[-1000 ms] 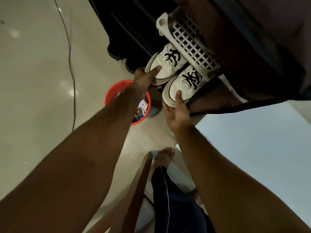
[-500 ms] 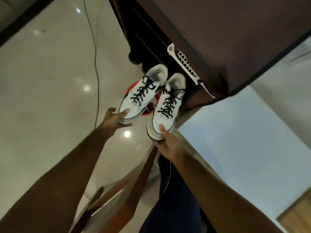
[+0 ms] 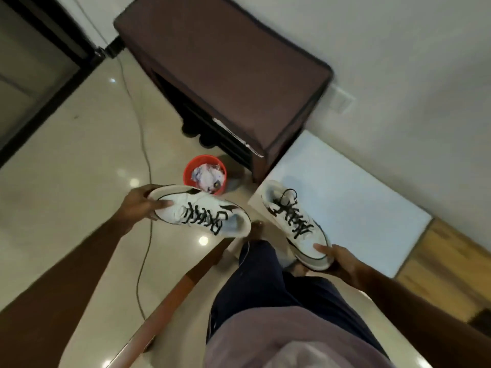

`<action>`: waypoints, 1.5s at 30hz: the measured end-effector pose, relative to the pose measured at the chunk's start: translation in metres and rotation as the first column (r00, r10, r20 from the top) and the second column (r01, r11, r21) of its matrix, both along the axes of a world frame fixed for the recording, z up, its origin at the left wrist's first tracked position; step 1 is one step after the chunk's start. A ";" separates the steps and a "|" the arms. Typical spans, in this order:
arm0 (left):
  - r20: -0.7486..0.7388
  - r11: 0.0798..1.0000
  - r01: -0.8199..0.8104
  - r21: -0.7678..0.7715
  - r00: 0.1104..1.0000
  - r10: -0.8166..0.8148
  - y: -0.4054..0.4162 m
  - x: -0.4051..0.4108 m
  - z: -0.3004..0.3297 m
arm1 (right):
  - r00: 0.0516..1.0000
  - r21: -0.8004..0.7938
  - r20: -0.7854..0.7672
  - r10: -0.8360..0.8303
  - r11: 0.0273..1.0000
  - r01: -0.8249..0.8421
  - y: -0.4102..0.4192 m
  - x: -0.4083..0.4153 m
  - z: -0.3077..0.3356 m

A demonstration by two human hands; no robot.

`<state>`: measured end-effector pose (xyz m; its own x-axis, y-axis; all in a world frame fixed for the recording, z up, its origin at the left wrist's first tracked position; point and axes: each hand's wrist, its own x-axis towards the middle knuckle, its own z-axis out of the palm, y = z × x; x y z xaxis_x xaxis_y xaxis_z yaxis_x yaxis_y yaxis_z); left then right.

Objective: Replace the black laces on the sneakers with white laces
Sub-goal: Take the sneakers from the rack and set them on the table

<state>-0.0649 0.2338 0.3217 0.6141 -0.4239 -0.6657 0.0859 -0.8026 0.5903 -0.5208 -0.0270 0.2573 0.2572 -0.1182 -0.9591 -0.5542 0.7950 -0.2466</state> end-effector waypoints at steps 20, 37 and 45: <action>-0.071 0.558 0.830 0.009 0.557 -0.828 -0.419 -0.279 -0.148 | 0.708 -0.217 0.035 -0.705 0.686 0.695 -0.006 -0.193 -0.103; -0.058 0.769 0.551 -0.324 0.800 -0.597 -0.502 -0.329 -0.187 | 0.791 -0.363 0.236 -0.564 0.704 0.610 -0.083 -0.210 -0.108; 0.147 0.047 0.997 -0.060 0.056 -0.988 -0.484 -0.269 -0.075 | 0.986 -0.627 0.151 0.065 0.778 0.045 -0.185 -0.155 -0.050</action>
<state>-0.3340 -0.2505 0.2466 -0.4235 -0.7264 -0.5413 -0.7643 -0.0342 0.6439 -0.6758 -0.2118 0.2075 0.3997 -0.6751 -0.6201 -0.4723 0.4281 -0.7705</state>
